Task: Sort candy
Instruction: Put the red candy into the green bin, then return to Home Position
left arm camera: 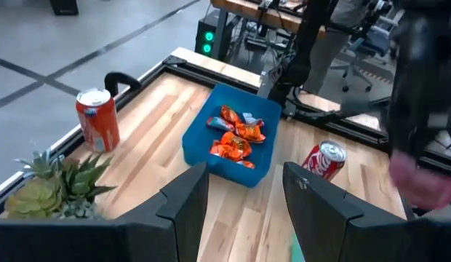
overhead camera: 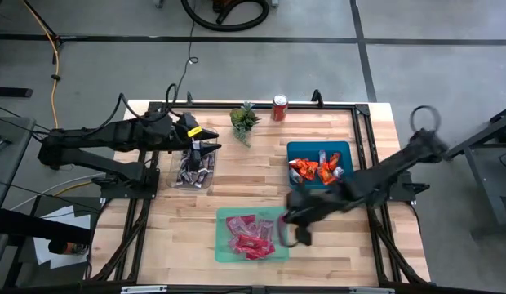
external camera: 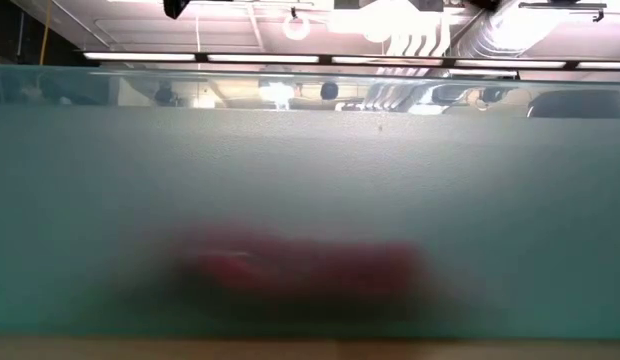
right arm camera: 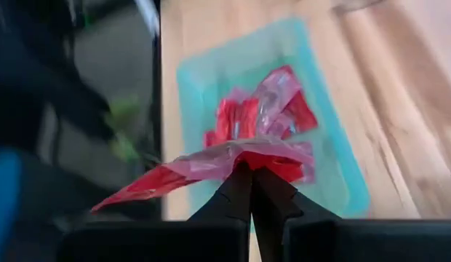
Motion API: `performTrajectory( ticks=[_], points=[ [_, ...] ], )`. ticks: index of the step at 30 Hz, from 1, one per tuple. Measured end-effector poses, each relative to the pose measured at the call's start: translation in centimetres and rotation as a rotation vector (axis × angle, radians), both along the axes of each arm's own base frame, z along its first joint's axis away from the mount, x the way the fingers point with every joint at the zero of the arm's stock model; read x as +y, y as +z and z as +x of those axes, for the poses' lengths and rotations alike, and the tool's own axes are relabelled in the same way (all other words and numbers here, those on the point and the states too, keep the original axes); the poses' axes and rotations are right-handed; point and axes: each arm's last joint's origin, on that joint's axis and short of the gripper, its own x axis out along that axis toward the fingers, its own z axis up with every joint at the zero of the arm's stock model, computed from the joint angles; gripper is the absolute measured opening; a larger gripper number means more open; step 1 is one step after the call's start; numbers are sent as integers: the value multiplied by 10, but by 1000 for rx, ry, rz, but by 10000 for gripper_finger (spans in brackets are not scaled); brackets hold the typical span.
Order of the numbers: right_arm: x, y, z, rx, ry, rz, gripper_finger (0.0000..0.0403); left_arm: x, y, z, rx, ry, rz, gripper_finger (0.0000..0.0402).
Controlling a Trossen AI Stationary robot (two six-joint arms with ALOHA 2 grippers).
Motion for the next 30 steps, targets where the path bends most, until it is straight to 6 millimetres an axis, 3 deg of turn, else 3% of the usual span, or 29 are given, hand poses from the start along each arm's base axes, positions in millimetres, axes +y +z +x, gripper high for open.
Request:
performTrajectory(
  ticks=[3, 8, 11, 16, 20, 25, 27, 30],
  points=[
    [3, -33, 33, 66, 156, -104, 0, 0, -2, 3, 7, 4, -12, 163],
    [9, -65, 74, 90, 307, -240, 0, 0, -2, 3, -9, 22, -77, 163],
    [10, -88, 85, 171, 362, -306, 0, -1, -2, 3, -14, 24, -102, 163],
    [10, -104, 91, 251, 351, -344, 6, -5, -2, 3, -17, -14, -141, 163],
    [9, -106, 90, 279, 346, -343, 49, -8, -2, 3, -19, -35, -167, 163],
    [6, -104, 86, 306, 315, -365, 148, -11, -2, 3, -18, -46, -165, 163],
    [5, -96, 82, 345, 329, -374, 182, -11, -2, 3, -18, -46, -165, 163],
    [-3, -67, 77, 394, 376, -400, 212, -12, -1, 2, -20, -64, -170, 163]
  ],
)
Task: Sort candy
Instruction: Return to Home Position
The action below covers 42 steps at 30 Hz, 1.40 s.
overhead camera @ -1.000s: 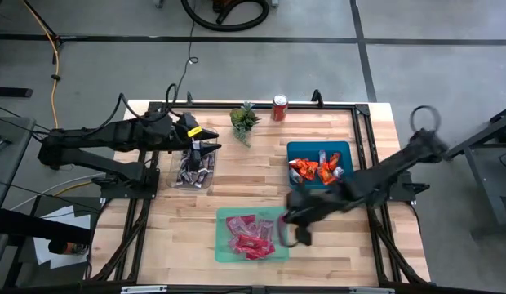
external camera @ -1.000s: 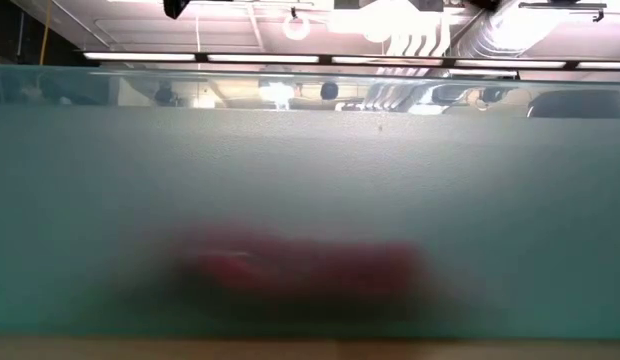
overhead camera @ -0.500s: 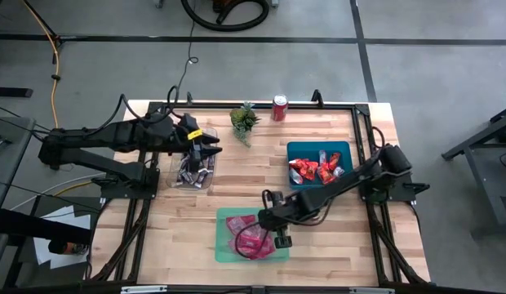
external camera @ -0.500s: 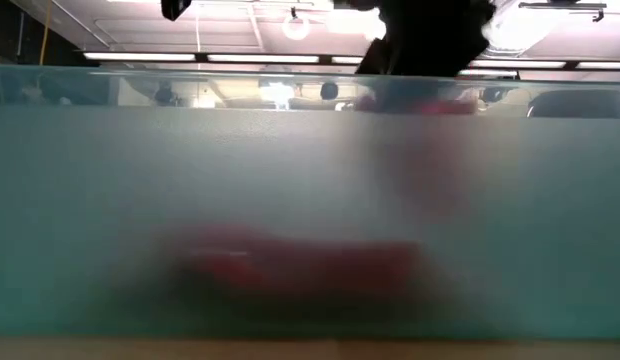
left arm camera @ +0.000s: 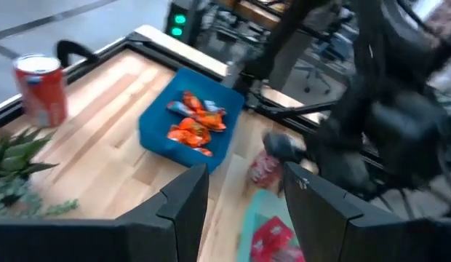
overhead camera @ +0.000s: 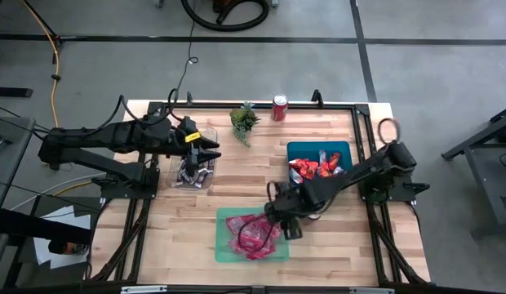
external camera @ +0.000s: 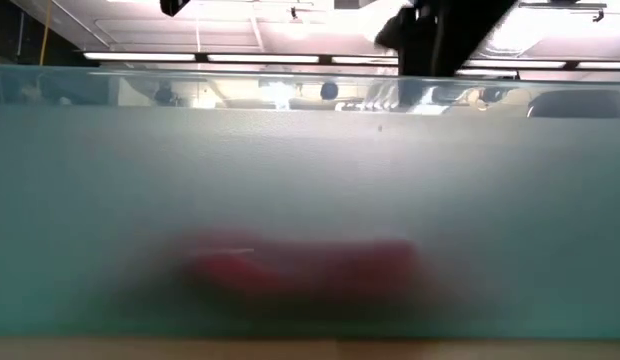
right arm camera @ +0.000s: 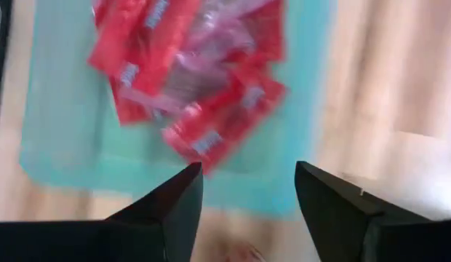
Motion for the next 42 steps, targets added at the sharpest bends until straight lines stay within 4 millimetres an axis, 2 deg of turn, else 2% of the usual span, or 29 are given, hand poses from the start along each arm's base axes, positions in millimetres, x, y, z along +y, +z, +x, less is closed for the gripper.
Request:
performTrajectory(
  ticks=[5, 9, 13, 15, 17, 23, 28, 33, 38, 42],
  points=[
    [-25, 61, -22, -59, -37, -133, 212, -3, 7, -11, -34, -120, 31, 157],
    [-53, 101, -56, -172, -205, -143, 167, -5, 8, -30, -83, -121, 101, 110],
    [-77, 124, -98, -263, -414, -69, 69, -5, -17, -46, -200, -99, 127, 24],
    [-85, 130, -119, -306, -504, -23, 19, -5, -38, -51, -296, -84, 106, 9],
    [-91, 134, -137, -346, -582, 31, 15, -4, -61, -54, -412, -59, 79, 13],
    [-100, 132, -184, -433, -679, 161, 4, -3, -126, -66, -710, -35, -7, 2],
    [-103, 119, -208, -518, -701, 288, 2, -1, -162, -79, -784, 4, -62, 1],
    [-104, 92, -215, -621, -684, 400, 1, 0, -168, -80, -731, 30, -83, 0],
    [-105, 58, -204, -801, -545, 477, 0, 1, -168, -80, -738, 64, -116, 0],
    [-119, 37, -200, -914, -445, 463, 0, 1, -168, -80, -736, 67, -105, 0]
  ],
)
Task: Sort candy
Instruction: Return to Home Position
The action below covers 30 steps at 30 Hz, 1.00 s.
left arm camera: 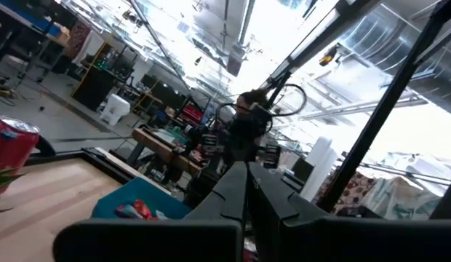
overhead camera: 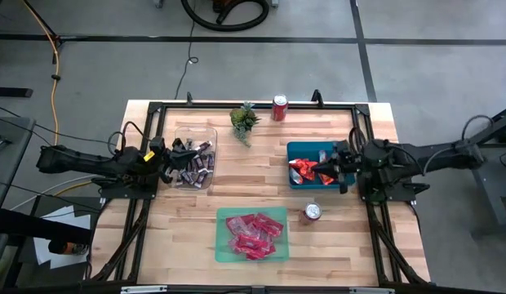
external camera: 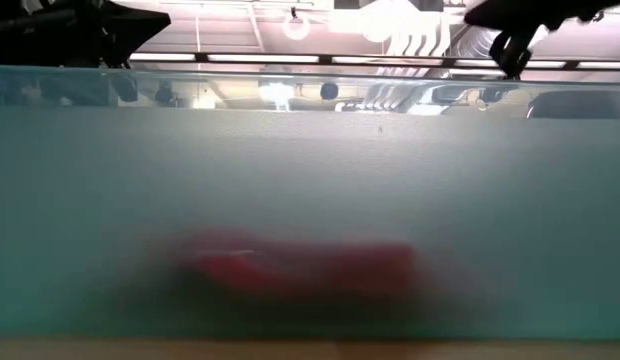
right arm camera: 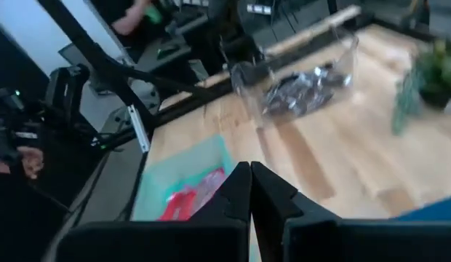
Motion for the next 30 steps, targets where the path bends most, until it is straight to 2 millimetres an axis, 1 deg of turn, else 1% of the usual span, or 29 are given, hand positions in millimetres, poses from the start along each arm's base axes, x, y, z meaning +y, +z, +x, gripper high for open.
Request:
performTrajectory(
  ticks=[5, 8, 11, 17, 22, 24, 28, 30],
  points=[
    [-20, -19, -7, -91, 25, -117, 0, 0, 0, 0, 5, 9, 25, 0],
    [-25, -31, -15, -144, 60, -141, 0, 0, 0, 0, 6, 11, 29, 0],
    [-25, -42, -24, -168, 90, -120, 0, 0, 0, 0, 6, 11, 29, 0],
    [-19, -64, -45, -246, 99, 6, 0, 0, -1, 0, 15, 11, 30, 0],
    [-16, -76, -57, -353, 120, -62, 0, 0, -2, 1, 28, 10, 31, 0],
    [-16, -83, -56, -366, 124, -72, 0, 0, -2, 1, 29, 11, 31, 0],
    [-16, -105, -49, -357, 124, -43, 0, 0, -2, 1, 32, 10, 31, 0],
    [-17, -110, -48, -313, 96, -38, 0, 0, -3, 1, 36, 10, 32, 0]
  ],
)
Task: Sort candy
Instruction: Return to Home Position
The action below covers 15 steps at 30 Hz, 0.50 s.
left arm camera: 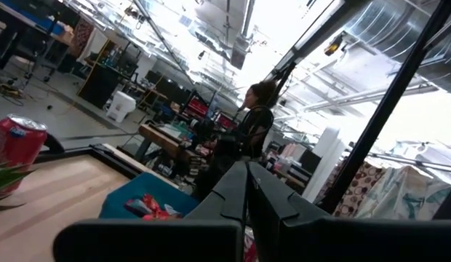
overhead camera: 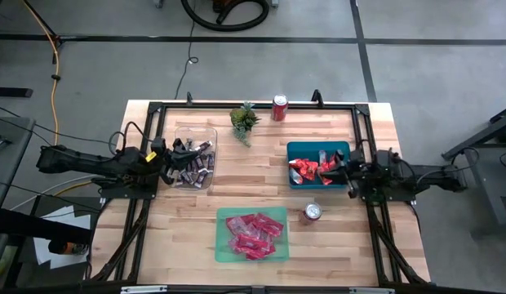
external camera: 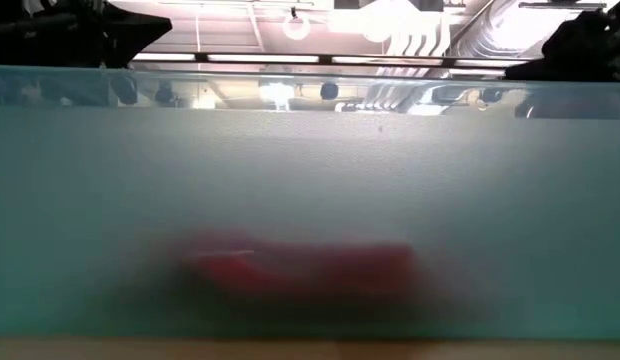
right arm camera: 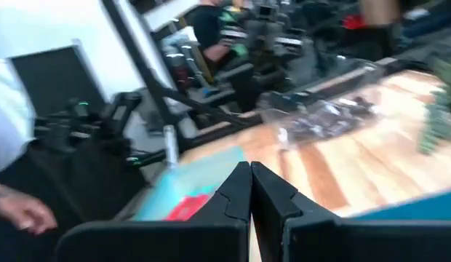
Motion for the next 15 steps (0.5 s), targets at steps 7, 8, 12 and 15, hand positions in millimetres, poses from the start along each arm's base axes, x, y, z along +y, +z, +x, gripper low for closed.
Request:
performTrajectory(
  ticks=[7, 8, 12, 15],
  points=[
    [-3, -4, 1, 39, -104, 20, 0, 0, -2, 1, 27, 1, 1, 0],
    [-3, -4, 1, 39, -104, 20, 0, 0, -3, 1, 30, 1, 1, 0],
    [-3, -4, 1, 40, -104, 19, 0, 0, -4, 1, 42, 3, 1, 1],
    [-3, -4, 1, 40, -105, 18, 0, 0, -4, 1, 46, 3, 1, 1]
  ],
)
